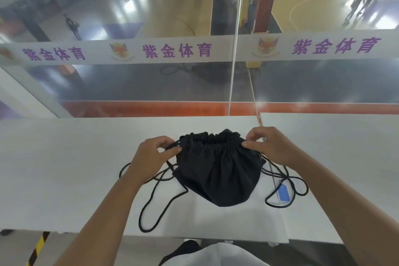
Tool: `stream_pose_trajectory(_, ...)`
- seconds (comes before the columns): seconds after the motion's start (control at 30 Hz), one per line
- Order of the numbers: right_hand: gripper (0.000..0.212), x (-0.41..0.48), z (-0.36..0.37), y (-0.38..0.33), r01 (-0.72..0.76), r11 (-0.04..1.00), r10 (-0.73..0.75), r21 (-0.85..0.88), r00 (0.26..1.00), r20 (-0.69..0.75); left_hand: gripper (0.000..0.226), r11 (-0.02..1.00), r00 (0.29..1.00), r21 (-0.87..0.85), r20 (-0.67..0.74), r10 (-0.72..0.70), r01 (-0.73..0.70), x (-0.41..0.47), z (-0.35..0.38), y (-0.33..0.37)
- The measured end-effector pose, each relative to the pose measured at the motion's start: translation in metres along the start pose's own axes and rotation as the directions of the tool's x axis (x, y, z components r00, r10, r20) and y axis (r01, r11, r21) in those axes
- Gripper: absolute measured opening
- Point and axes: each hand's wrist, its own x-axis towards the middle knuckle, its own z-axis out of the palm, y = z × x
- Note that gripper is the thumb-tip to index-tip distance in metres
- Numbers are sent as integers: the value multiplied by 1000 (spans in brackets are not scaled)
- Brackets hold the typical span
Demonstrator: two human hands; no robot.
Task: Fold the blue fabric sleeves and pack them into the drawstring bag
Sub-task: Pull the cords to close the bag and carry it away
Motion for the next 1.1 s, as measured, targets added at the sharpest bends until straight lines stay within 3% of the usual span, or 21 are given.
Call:
stream_pose_trajectory(0.07, 27, -3, -5, -6, -44, 999, 49, -31, 983, 178, 13, 999, 998, -10, 62, -31, 31, -3, -11, 2)
stream_pose_trajectory(0.13, 39, -5, -11, -10, -55, 998, 57, -13, 963, 264, 19, 997, 989, -34, 136, -63, 68, -6, -20, 6)
stream_pose_trajectory(0.2, 46, -5, -17, -16, -29, 996, 12, 79, 978, 210, 24, 991, 981, -100, 182, -70, 89, -9, -24, 15)
stream_pose_trajectory(0.3, 44, -6, -30, -39, 56, 969, -68, 240, 997, 40, 30, 984, 991, -169, 130, -35, 57, -12, -33, 39)
stream_pose_trajectory(0.43, 47, -22, -62, -87, 176, 891, -152, 419, 984, -89, 41, 956, 991, -264, -27, 129, -132, -17, -72, 89)
stream_pose_trajectory(0.57, 47, -41, -93, -113, 343, 697, -318, 630, 935, -157, 32, 838, 968, -488, -172, 185, -246, -34, -101, 121)
stream_pose_trajectory(0.63, 37, -40, -103, -105, 346, 613, -296, 710, 934, -199, 24, 767, 966, -596, -226, 125, -239, -32, -106, 114)
stream_pose_trajectory(0.7, 22, -34, -105, -81, 292, 606, -190, 740, 956, -222, 27, 744, 973, -645, -229, 26, -172, -23, -105, 91)
stream_pose_trajectory(0.77, 28, -30, -94, -49, 207, 695, -86, 689, 975, -206, 35, 740, 977, -669, -193, -88, -66, -16, -93, 64)
stream_pose_trajectory(0.83, 41, -26, -80, -19, 137, 708, -16, 693, 984, -179, 38, 749, 982, -663, -138, -132, 8, -13, -77, 42)
stream_pose_trajectory(0.9, 40, -26, -66, -4, 60, 706, 62, 706, 987, -147, 38, 758, 988, -652, -94, -122, 32, -11, -61, 28)
stream_pose_trajectory(1.03, 34, -23, -34, 28, -125, 816, 179, 564, 983, -41, 39, 909, 991, -403, -38, -132, 105, -12, -33, -2)
stream_pose_trajectory(1.1, 36, -24, -11, 49, -233, 836, 206, 497, 973, 108, 38, 933, 989, -333, 99, -107, 134, -19, -16, -18)
